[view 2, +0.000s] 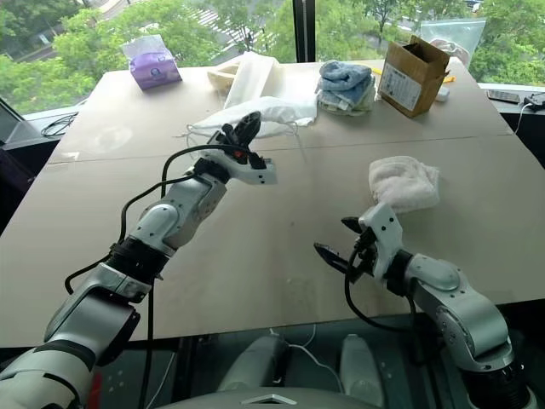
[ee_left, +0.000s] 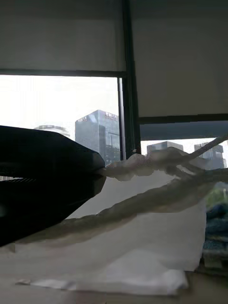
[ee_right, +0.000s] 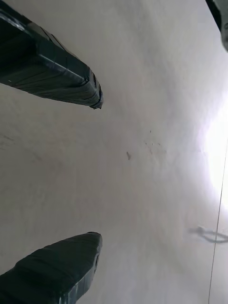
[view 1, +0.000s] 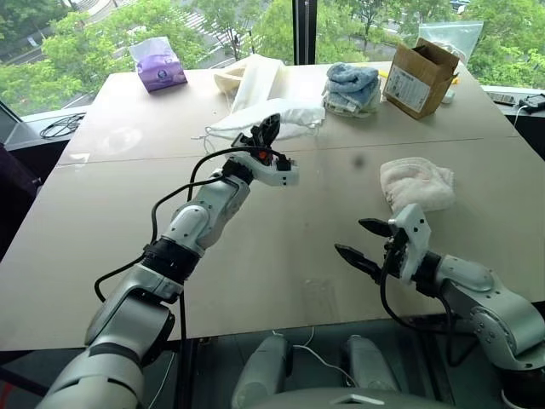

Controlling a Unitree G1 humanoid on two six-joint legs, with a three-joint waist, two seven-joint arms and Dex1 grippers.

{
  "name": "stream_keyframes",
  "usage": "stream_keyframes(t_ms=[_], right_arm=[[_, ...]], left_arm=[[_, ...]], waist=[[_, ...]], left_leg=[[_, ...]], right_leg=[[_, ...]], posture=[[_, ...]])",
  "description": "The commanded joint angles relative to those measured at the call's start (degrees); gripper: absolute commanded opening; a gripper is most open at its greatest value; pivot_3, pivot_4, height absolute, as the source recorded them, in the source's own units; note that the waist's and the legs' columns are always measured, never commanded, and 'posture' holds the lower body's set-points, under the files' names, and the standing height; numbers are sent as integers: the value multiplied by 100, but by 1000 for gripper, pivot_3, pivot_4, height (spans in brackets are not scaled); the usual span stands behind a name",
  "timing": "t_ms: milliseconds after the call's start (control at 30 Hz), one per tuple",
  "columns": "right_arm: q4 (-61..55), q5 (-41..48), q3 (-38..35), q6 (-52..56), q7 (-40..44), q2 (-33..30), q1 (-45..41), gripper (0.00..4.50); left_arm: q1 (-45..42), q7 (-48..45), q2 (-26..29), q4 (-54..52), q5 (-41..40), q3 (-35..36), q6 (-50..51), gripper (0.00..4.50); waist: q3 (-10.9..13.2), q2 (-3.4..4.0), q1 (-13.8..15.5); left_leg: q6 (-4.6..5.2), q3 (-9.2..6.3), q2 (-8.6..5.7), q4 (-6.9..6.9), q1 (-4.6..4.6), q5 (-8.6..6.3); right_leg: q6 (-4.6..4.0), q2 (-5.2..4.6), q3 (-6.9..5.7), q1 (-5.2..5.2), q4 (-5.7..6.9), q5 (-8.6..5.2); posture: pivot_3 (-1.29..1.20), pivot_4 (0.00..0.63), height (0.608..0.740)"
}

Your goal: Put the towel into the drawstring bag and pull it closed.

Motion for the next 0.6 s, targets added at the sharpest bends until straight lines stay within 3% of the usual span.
stream_keyframes(t_ms=[33, 167, 300, 433, 600], right_arm=[[-83, -2, -35, -145, 84, 0, -41, 4500], [-95, -26, -92, -148, -17, 70, -34, 4500], [-150, -85, -53, -173, -54, 85, 60, 4500], [-155, -97, -26, -165, -107, 176, 65, 4500], [-88, -165, -64, -207, -59, 176, 52, 4500]], left_arm=[[-580, 805, 218, -564, 213, 390, -273, 26], [-536, -184, -59, 206, -281, 251, -288, 26], [-502, 611, 31, -629, 131, 552, -135, 26], [-340, 354, 45, -103, 295, 155, -348, 26], [-90, 670, 0, -36, 276, 219, -375, 26]], waist=[[32, -32, 3], [18, -27, 17], [18, -17, -26], [17, -17, 8], [16, -16, -11]], left_leg=[[0, -2, 1, 0, -8, 0], [-4, -8, -5, 37, -99, 2], [1, 8, -14, 29, -88, 0], [-3, -8, -6, 31, -92, 3], [-3, -1, -10, 34, -89, 2]], right_leg=[[0, 1, 0, -9, 5, 0], [-1, -8, -8, -92, 33, 1], [1, -18, 4, -91, 30, 1], [0, -7, -9, -91, 34, 1], [0, -11, -2, -90, 35, 1]], posture=[[0, 150, 740], [0, 150, 740], [0, 150, 740], [0, 150, 740], [0, 150, 740]])
